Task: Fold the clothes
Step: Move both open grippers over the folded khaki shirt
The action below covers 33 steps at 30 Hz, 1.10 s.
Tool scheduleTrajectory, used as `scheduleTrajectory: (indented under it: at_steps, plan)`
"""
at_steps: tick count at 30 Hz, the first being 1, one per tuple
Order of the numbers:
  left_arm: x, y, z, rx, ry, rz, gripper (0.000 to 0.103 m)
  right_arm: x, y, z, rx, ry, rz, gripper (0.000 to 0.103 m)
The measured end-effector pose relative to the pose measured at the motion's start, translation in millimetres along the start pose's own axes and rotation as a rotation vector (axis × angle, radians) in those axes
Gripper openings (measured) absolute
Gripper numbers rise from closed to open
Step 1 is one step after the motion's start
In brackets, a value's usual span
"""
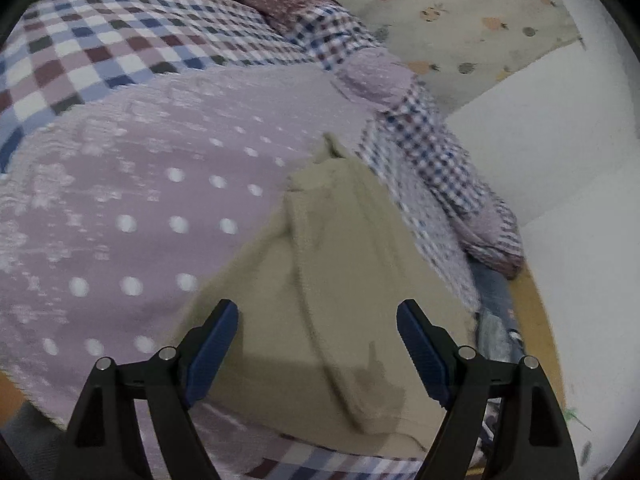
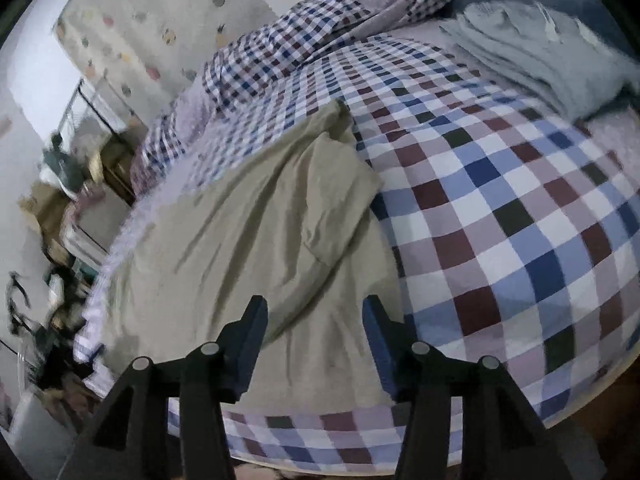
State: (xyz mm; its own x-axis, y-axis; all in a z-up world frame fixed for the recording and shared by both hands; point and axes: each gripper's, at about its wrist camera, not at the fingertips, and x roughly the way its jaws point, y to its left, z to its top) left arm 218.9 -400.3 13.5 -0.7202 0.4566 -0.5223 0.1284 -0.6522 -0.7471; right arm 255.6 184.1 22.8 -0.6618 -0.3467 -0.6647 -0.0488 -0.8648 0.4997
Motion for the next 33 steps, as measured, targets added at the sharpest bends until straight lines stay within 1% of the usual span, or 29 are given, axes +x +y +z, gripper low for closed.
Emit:
scheduleTrajectory:
  at_steps: [1,4,7,12,16,19,20,21,22,23,24,25,26,27,29,31,33]
  plan:
    - [2,-3,-1,0.008,0.007,-0.033,0.085,1,-1,0,0.012,0.002,0.016,0.054]
    - [9,-10,-3,0.031,0.024,-0.079,0.085,3,-6,0,0.050,0.008,0.063,0.054]
    - [21,-13,-8,0.032,0.064,-0.073,0.085,5,-10,0,0.087,0.014,0.111,0.054]
    - [35,-18,-18,0.064,0.122,-0.053,0.085,9,-18,0,0.148,0.025,0.189,0.053]
    - [39,-21,-23,0.078,0.132,-0.032,0.085,25,-14,-3,0.143,0.074,0.171,0.053]
    - [40,-24,-24,0.093,0.133,-0.026,0.083,33,-10,-4,0.131,0.083,0.160,0.053]
    - [41,-23,-24,0.098,0.134,-0.014,0.078,35,-8,-4,0.124,0.082,0.154,0.053]
    - [41,-23,-23,0.103,0.134,-0.001,0.065,36,-6,-3,0.121,0.079,0.151,0.053]
    - [43,-22,-21,0.105,0.135,0.018,0.056,38,-5,-2,0.118,0.077,0.149,0.052]
    - [42,-18,-19,0.096,0.132,0.037,0.034,39,-4,-2,0.114,0.076,0.145,0.049]
    - [41,-15,-18,0.085,0.129,0.056,0.014,39,-2,-1,0.098,0.077,0.134,0.045]
    - [41,-12,-17,0.075,0.125,0.075,0.007,40,1,-1,0.083,0.078,0.123,0.029]
    - [40,-8,-15,0.065,0.122,0.094,0.003,40,3,-1,0.067,0.079,0.112,0.010]
    - [36,-8,-15,0.061,0.111,0.083,0.003,39,7,-1,0.046,0.078,0.112,0.004]
    - [28,-9,-14,0.063,0.089,0.053,0.002,36,16,-1,0.003,0.074,0.113,0.002]
    - [19,-10,-14,0.071,0.067,0.023,0.002,29,25,-2,-0.028,0.063,0.136,0.002]
    - [25,-5,-14,0.065,0.099,0.071,0.002,21,32,-4,-0.053,0.055,0.161,0.002]
